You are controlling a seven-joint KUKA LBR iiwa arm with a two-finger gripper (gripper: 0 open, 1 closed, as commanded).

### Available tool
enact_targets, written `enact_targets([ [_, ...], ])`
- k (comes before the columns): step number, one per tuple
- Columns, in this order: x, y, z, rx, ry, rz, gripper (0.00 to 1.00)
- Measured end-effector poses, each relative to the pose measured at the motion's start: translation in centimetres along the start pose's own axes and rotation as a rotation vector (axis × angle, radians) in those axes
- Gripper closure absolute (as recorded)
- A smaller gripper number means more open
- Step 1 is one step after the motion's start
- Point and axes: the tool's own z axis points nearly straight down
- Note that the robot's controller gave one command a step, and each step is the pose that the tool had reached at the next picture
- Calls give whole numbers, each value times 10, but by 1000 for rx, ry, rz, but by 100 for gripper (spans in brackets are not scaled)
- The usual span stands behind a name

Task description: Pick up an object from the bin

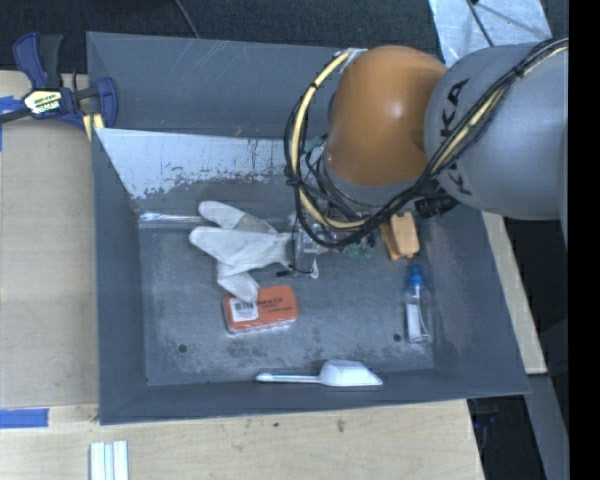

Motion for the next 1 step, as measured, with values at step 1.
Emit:
enact_targets([
  [1,-16,-1,-56,-1,-7,15,100],
])
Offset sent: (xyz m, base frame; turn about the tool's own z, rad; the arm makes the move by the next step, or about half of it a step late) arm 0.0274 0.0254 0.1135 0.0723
